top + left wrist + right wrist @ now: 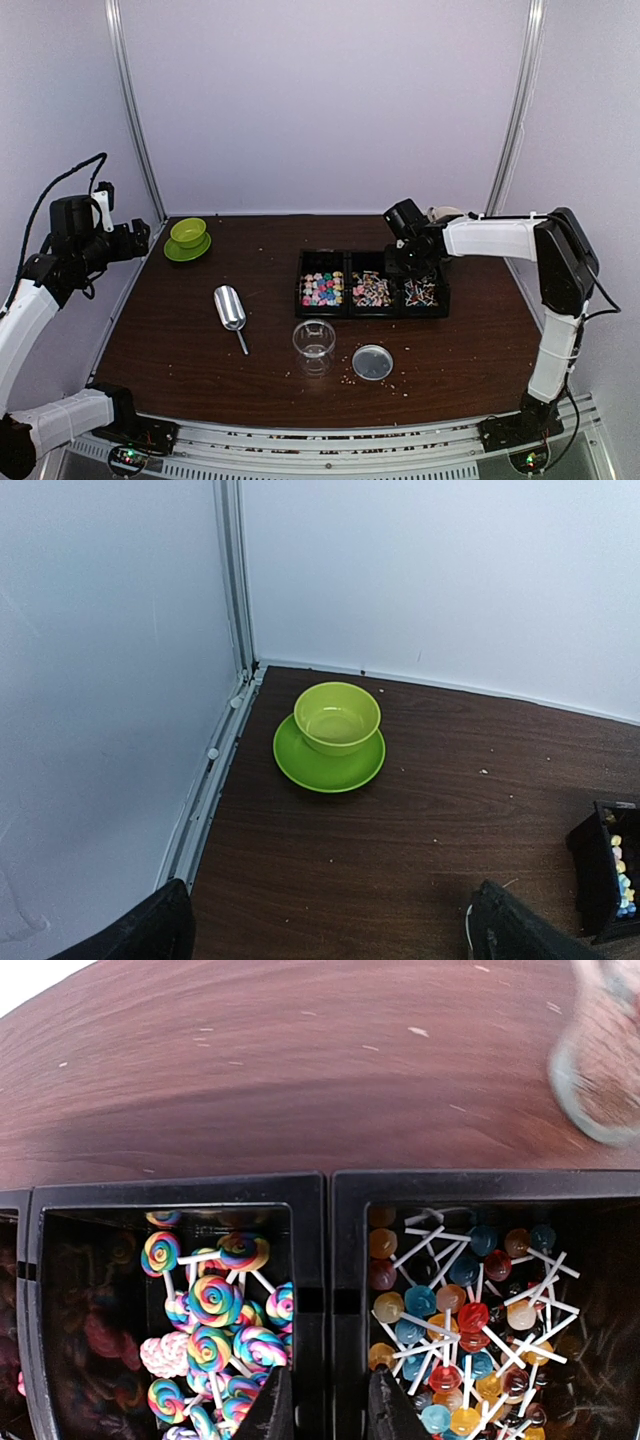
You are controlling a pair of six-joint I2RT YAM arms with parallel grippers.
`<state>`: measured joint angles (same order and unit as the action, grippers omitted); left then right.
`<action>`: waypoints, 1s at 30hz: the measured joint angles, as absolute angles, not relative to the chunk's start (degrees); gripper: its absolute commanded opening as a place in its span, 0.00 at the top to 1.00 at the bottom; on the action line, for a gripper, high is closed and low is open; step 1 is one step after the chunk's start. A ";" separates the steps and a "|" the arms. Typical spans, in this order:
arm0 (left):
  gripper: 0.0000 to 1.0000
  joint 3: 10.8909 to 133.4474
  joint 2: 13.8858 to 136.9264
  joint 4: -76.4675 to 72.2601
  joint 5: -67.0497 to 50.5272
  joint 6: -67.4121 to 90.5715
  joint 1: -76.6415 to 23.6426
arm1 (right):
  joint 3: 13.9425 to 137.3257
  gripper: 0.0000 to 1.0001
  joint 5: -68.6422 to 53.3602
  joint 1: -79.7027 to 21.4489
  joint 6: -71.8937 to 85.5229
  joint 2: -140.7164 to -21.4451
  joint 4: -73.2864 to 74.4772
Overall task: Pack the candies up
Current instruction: Move the plate from the storage box.
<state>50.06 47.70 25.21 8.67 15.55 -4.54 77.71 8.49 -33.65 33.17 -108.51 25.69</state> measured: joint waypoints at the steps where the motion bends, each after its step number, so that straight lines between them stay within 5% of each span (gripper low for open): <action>1: 0.02 50.06 47.70 25.19 8.67 15.55 -4.54 | 79.46 0.84 8.34 -34.13 32.97 -109.80 25.96; 18: 0.02 50.06 48.38 25.21 8.69 15.55 -4.54 | 111.26 0.83 5.82 -39.18 24.01 -130.82 33.21; 30: 0.02 50.06 51.59 25.21 4.21 14.76 -4.49 | 117.73 0.75 1.10 -39.79 16.08 -135.02 32.56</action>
<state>50.06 51.59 25.21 4.21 14.76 -4.49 117.73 1.10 -39.79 16.08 -135.02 32.56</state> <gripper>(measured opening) 0.978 0.218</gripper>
